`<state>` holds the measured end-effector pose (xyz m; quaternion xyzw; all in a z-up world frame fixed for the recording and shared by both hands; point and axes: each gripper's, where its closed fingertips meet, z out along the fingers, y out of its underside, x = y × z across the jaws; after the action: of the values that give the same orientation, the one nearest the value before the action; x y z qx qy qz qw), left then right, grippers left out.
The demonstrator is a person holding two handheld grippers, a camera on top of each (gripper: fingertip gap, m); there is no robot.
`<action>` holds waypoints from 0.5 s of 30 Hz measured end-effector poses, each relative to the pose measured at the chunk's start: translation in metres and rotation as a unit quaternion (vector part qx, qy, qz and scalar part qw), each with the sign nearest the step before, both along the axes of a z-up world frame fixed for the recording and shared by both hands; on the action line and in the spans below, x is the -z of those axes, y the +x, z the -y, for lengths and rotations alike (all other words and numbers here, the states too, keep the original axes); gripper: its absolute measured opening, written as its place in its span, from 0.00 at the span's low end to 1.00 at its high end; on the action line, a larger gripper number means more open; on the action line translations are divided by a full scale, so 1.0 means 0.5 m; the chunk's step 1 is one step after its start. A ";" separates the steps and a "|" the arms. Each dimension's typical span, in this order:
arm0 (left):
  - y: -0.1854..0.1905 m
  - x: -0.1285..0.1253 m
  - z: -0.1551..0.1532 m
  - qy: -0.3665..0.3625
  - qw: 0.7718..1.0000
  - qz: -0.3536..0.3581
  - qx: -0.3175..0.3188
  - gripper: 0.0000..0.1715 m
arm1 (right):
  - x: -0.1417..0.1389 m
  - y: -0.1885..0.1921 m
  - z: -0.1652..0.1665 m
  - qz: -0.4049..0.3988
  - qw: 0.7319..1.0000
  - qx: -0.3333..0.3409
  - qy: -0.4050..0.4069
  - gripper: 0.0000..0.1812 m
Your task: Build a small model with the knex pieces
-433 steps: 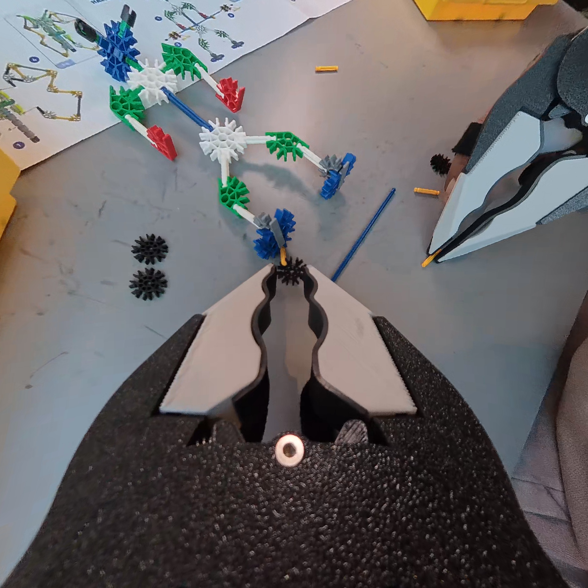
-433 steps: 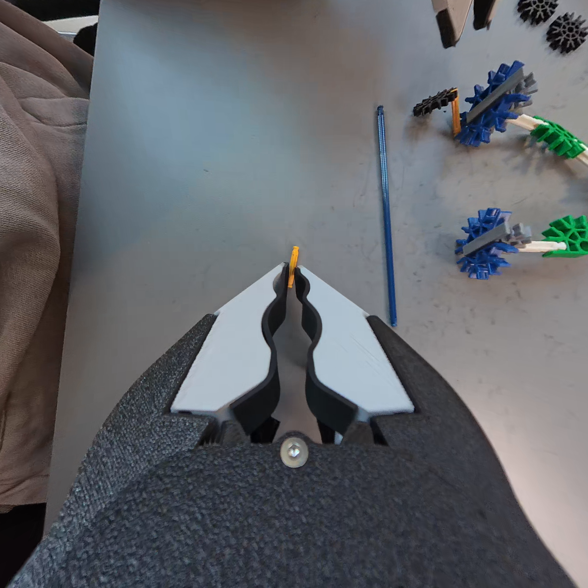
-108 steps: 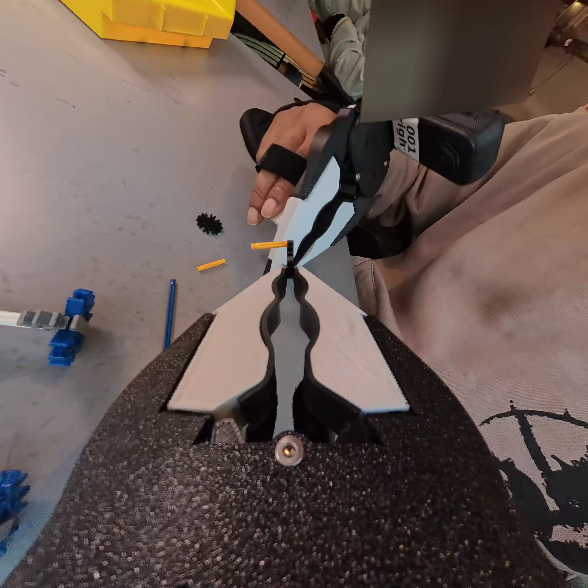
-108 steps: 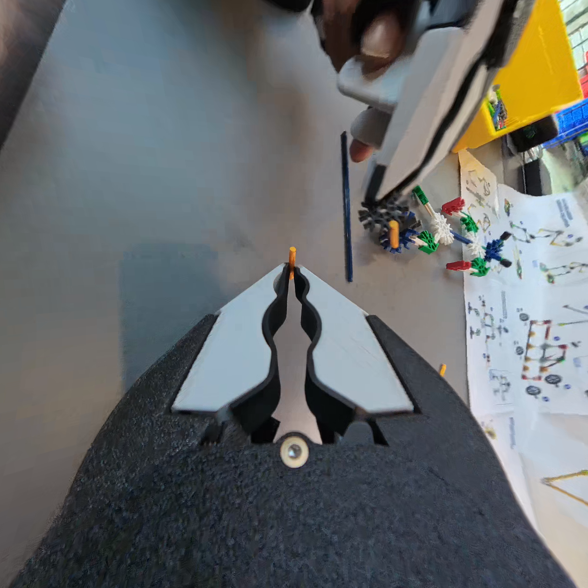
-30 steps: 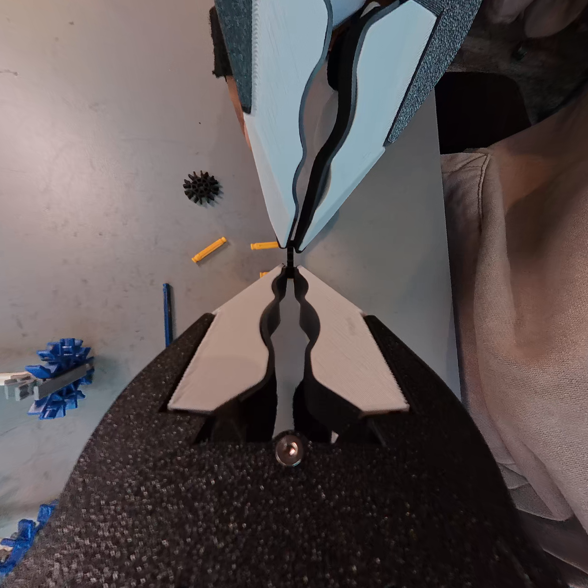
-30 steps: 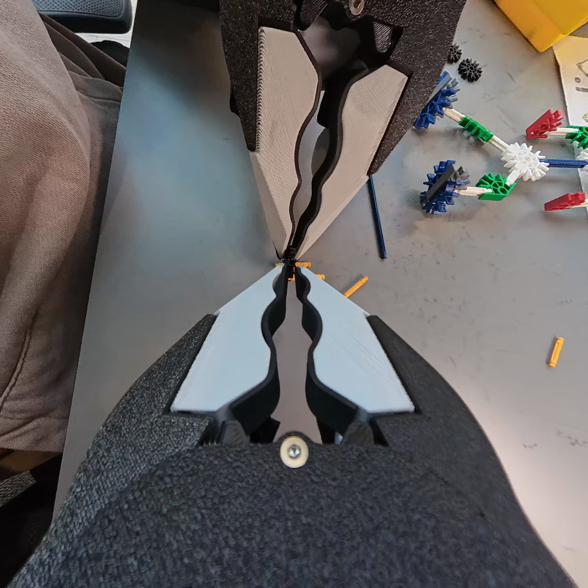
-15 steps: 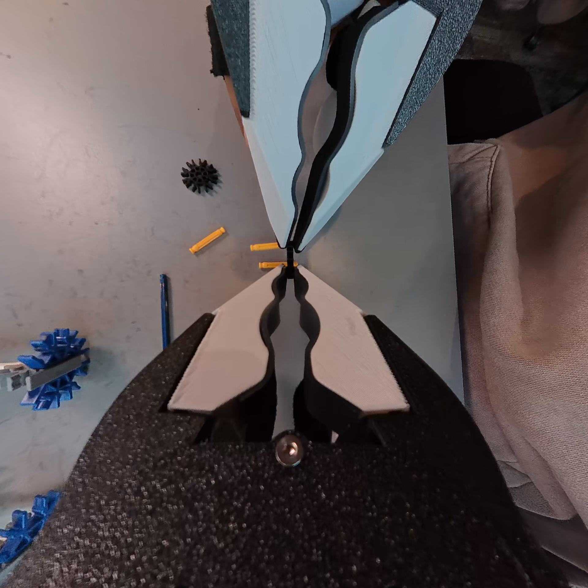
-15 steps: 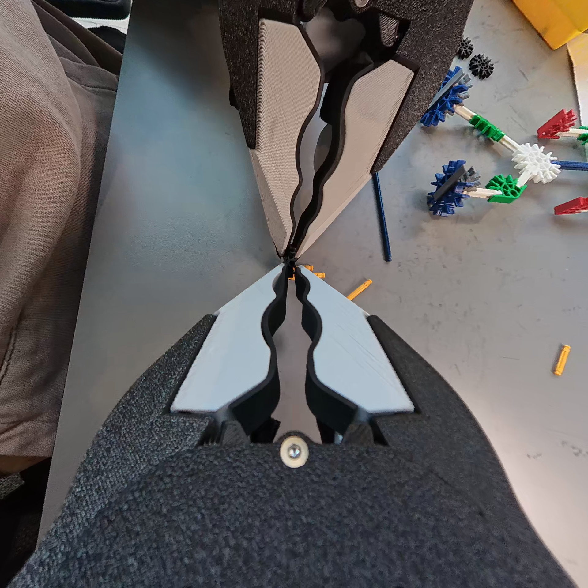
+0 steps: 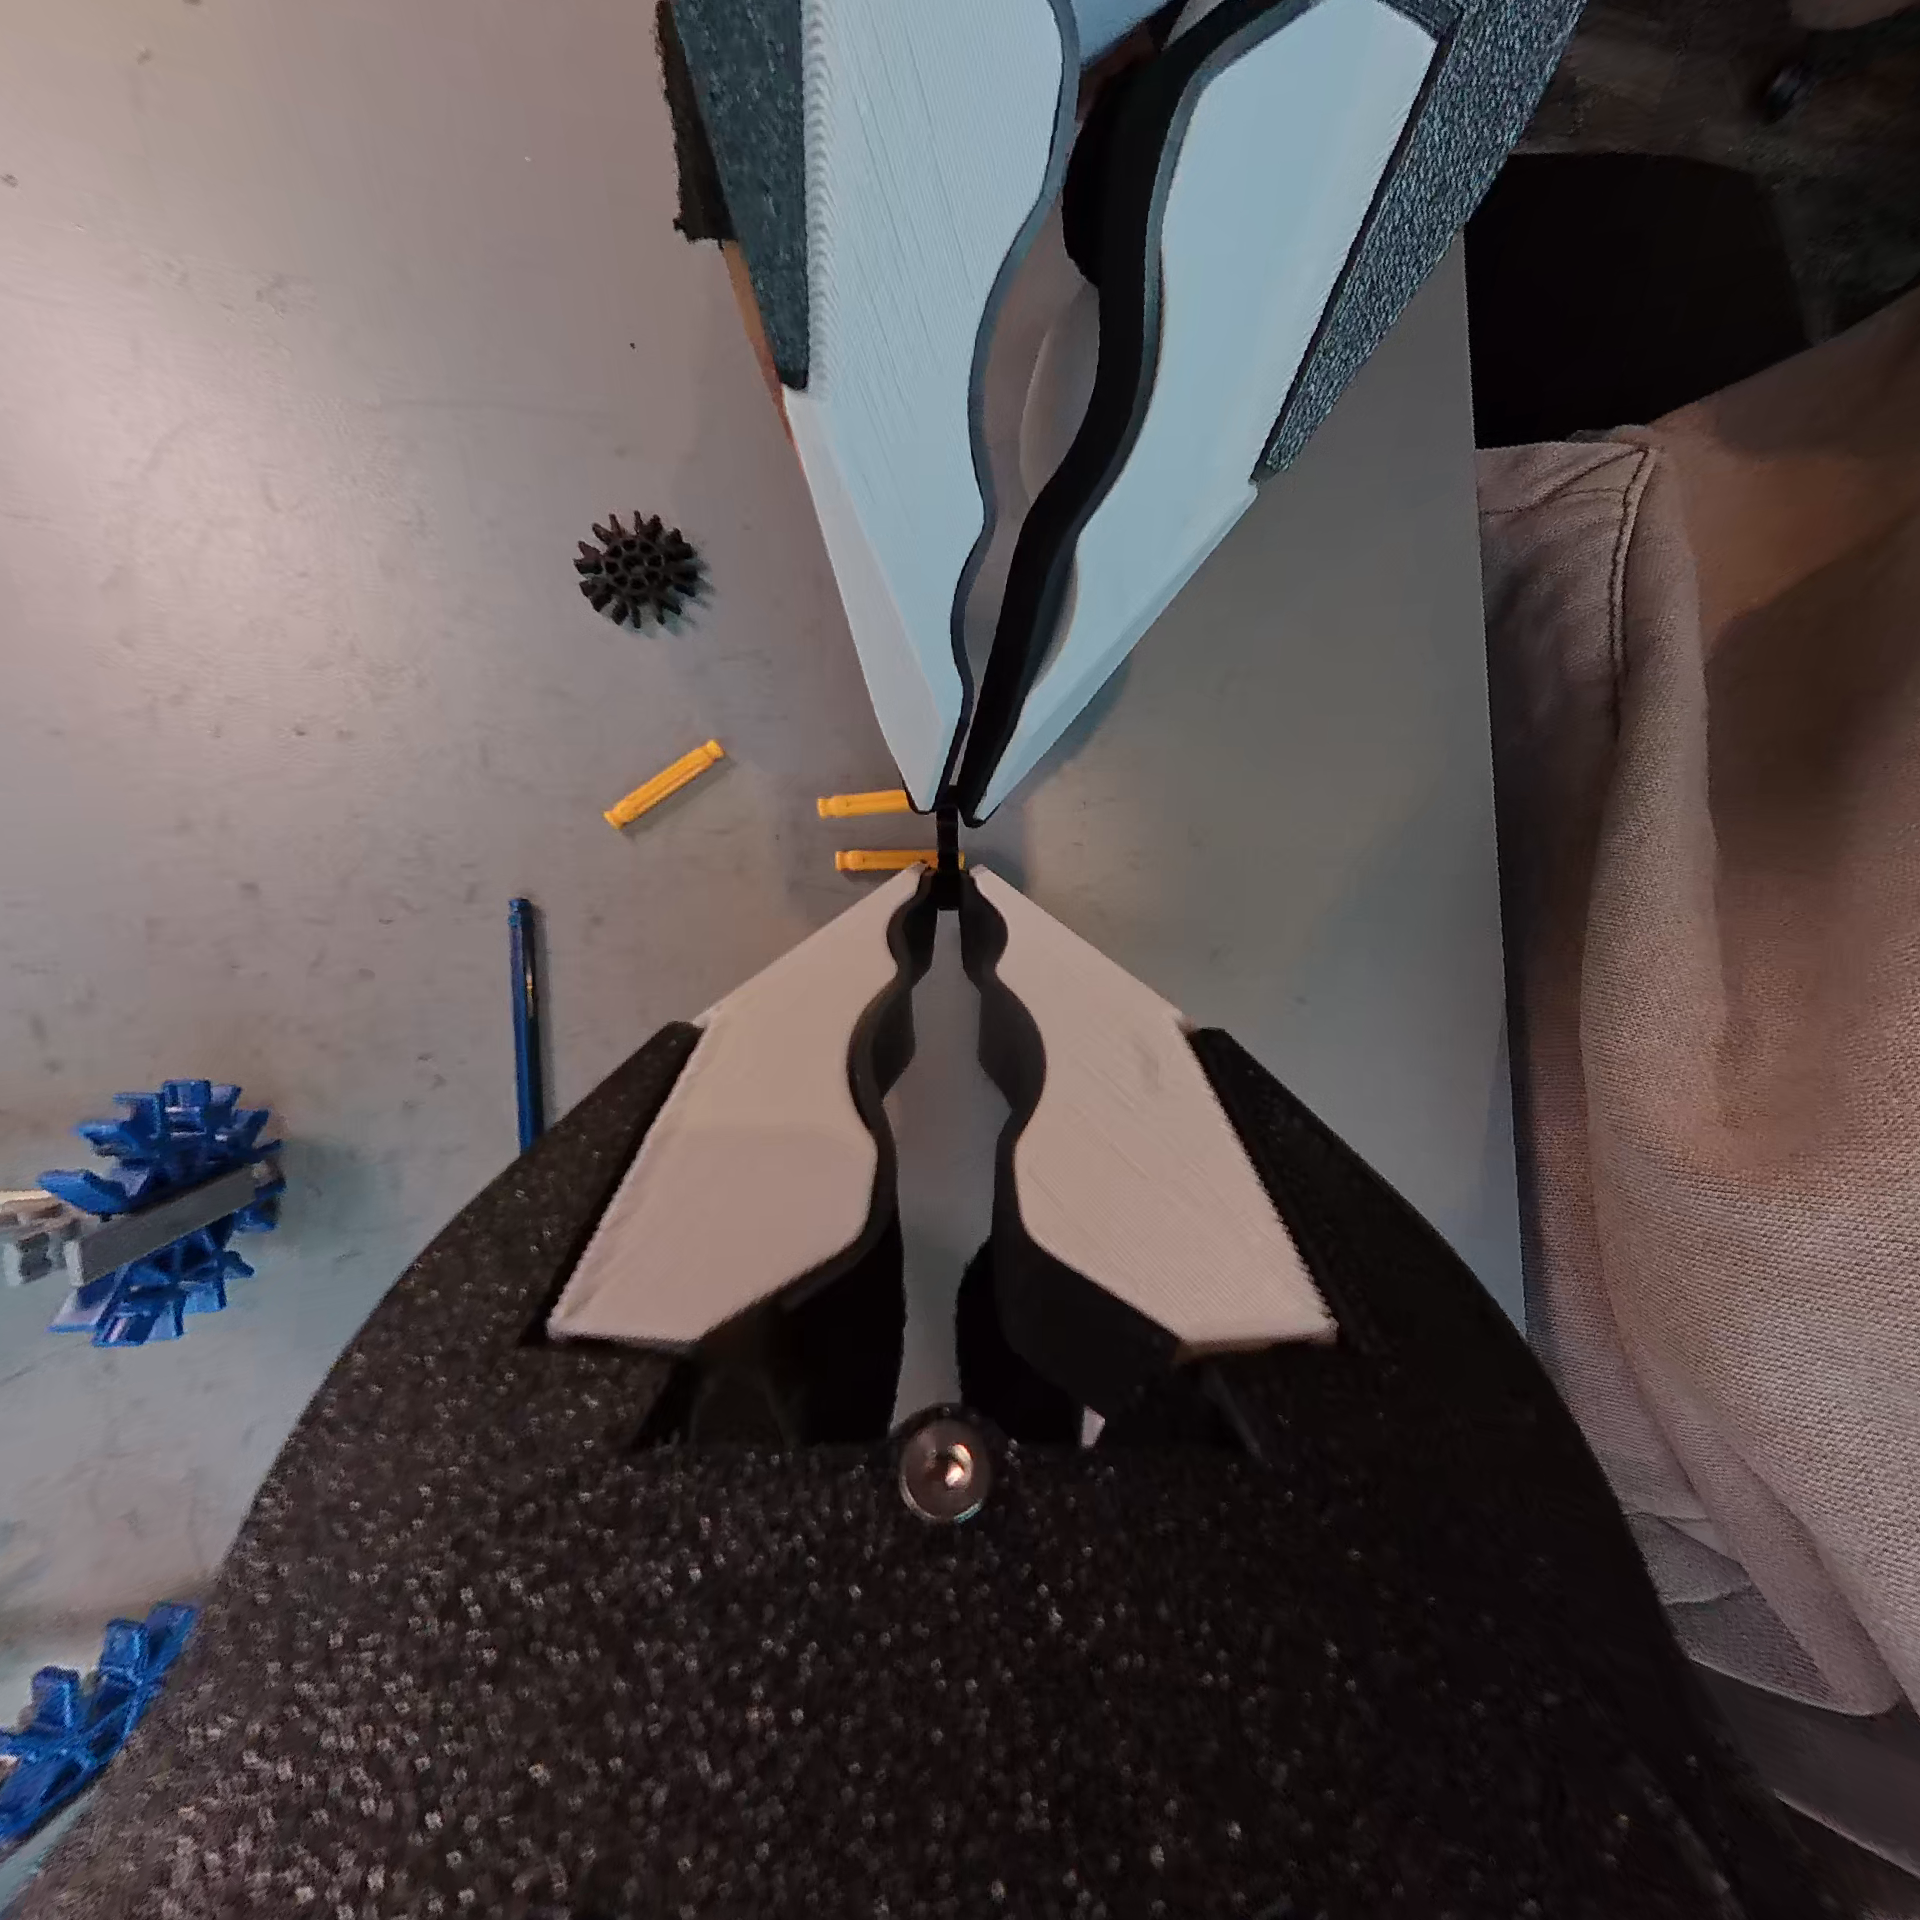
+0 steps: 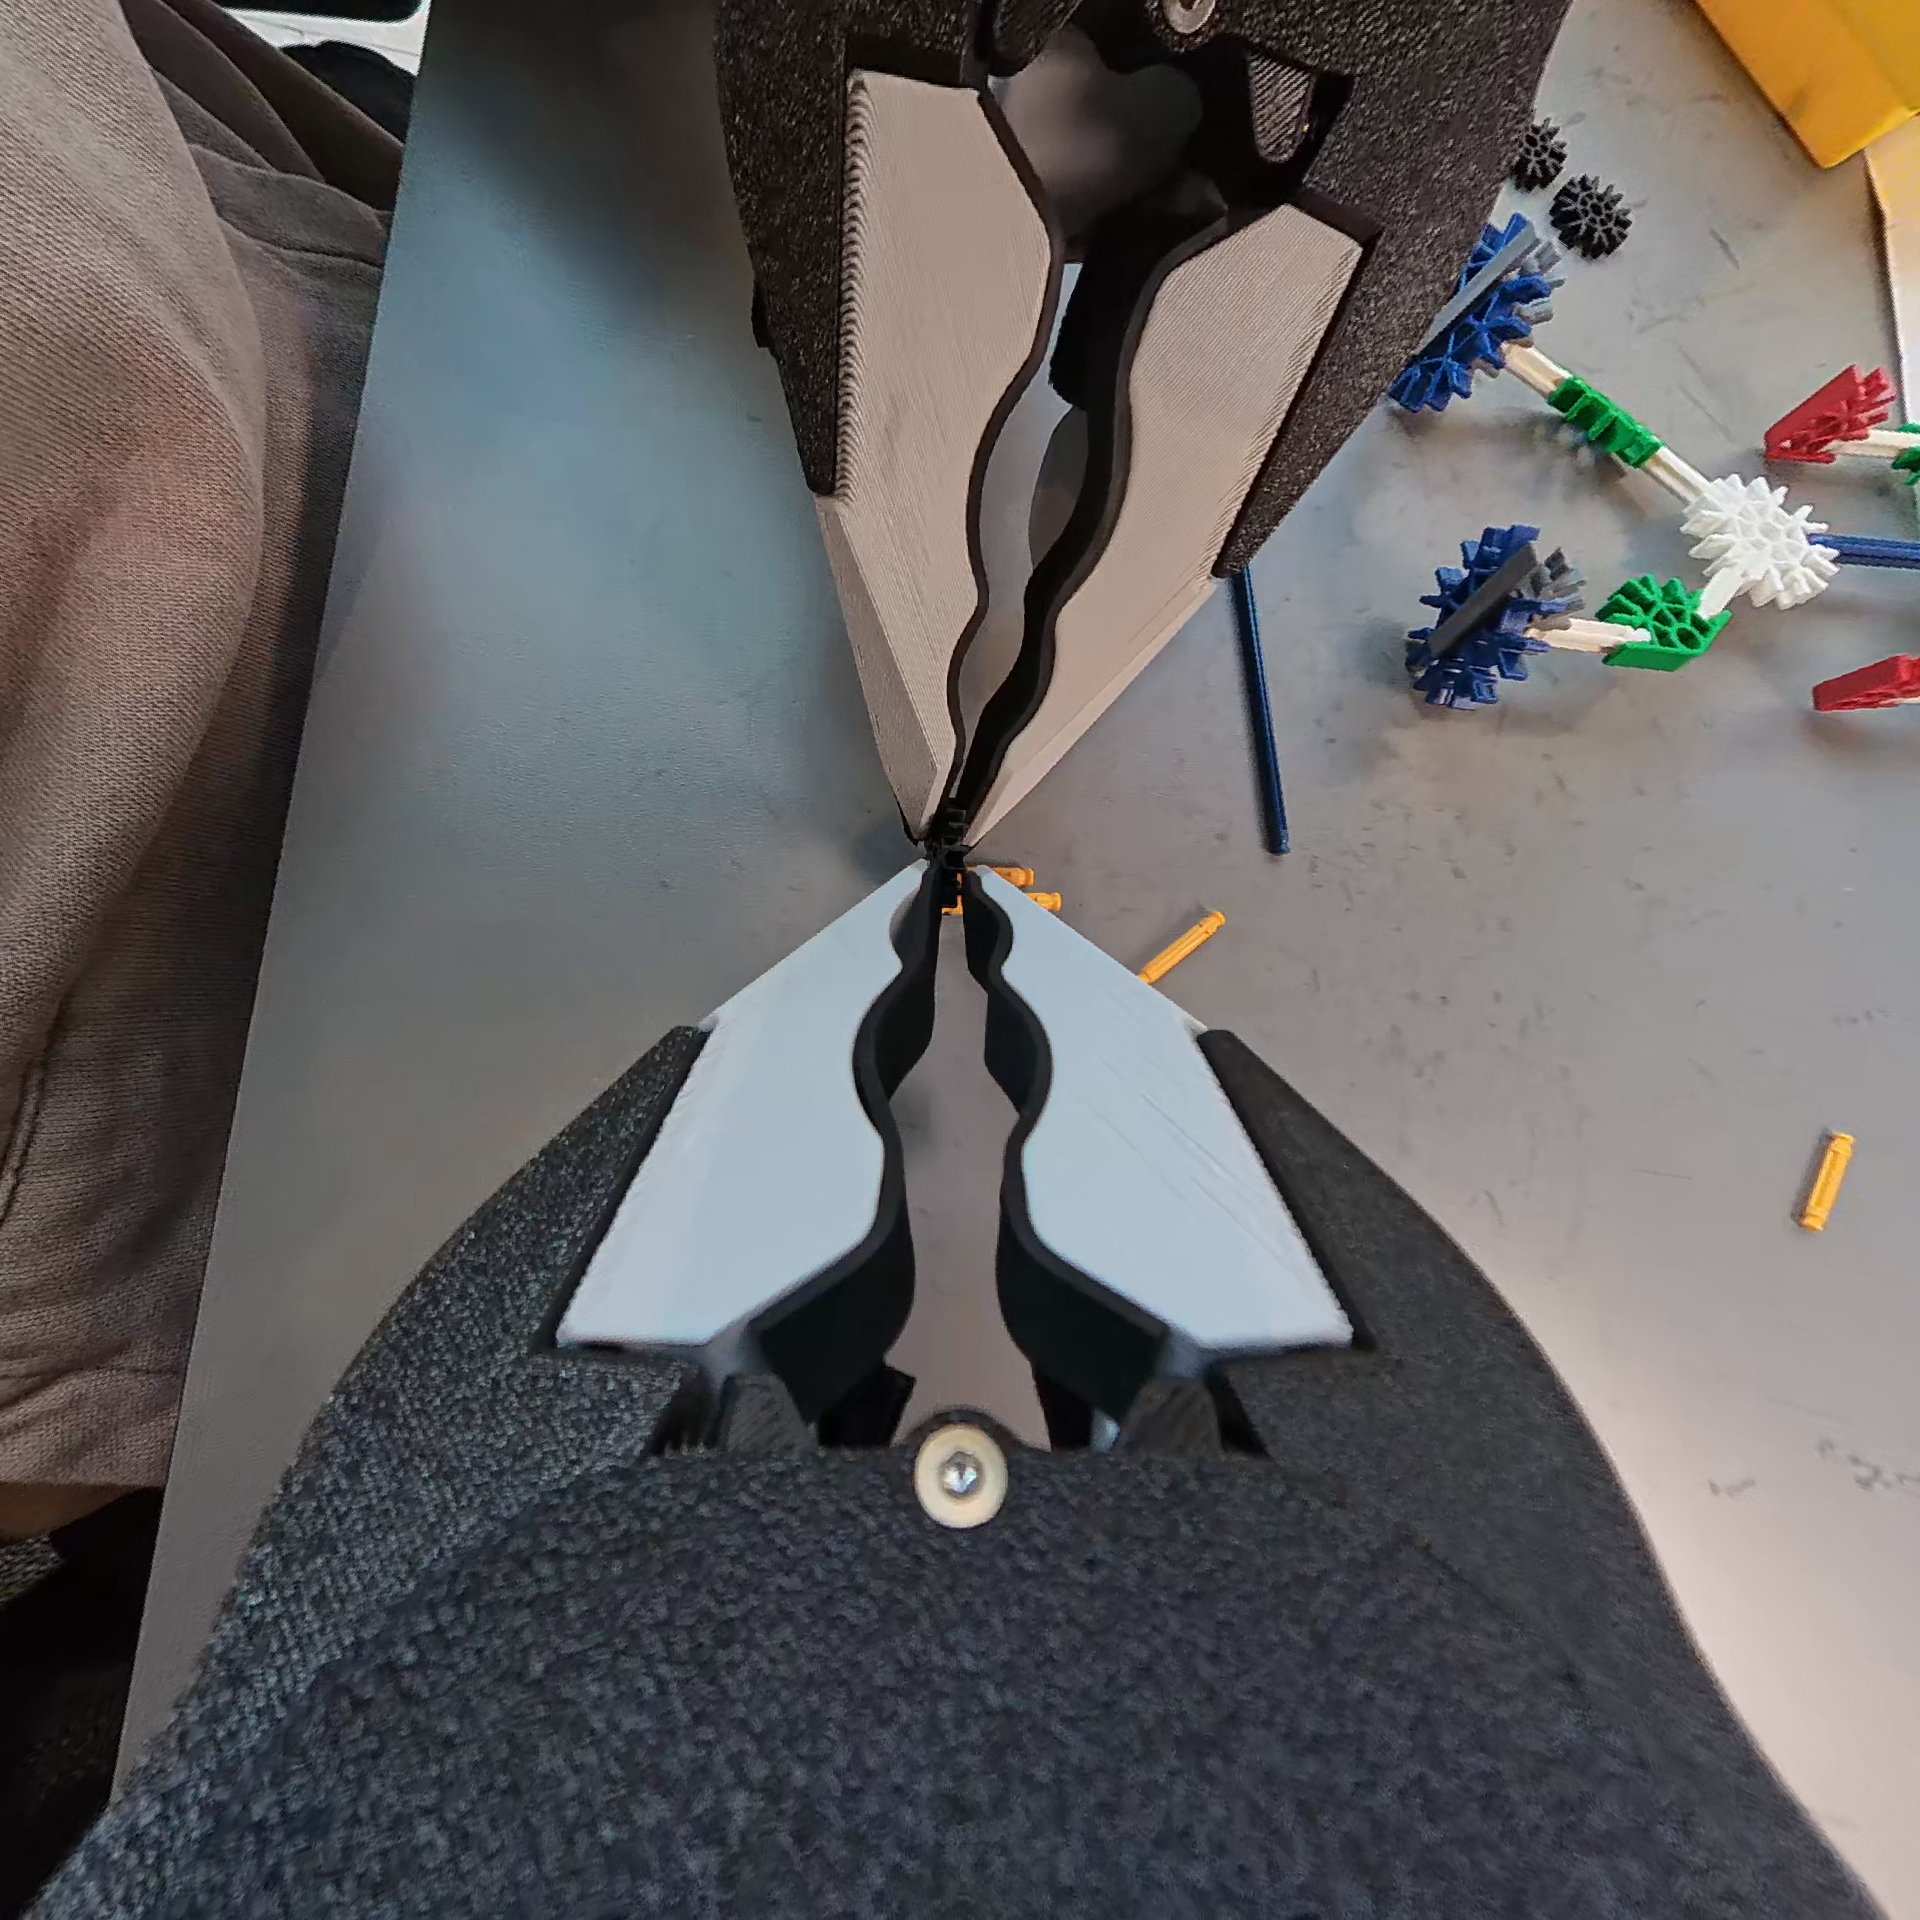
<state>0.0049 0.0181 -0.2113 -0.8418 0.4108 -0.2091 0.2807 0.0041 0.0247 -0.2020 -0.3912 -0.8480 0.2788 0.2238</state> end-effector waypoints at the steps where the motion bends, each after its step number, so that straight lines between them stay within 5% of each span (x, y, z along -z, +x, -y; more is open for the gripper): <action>1: 0.000 0.000 0.000 0.001 1.000 -0.003 -0.001 0.01 | 0.000 0.000 0.000 0.000 1.000 0.000 0.001 0.01; 15: 0.004 0.005 -0.001 -0.031 0.996 -0.078 0.008 0.01 | 0.010 0.008 0.000 0.031 0.997 0.052 -0.046 0.00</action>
<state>0.0068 0.0188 -0.2137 -0.8606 0.4314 -0.1574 0.2201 0.0080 0.0245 -0.2069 -0.4527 -0.8194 0.2935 0.1934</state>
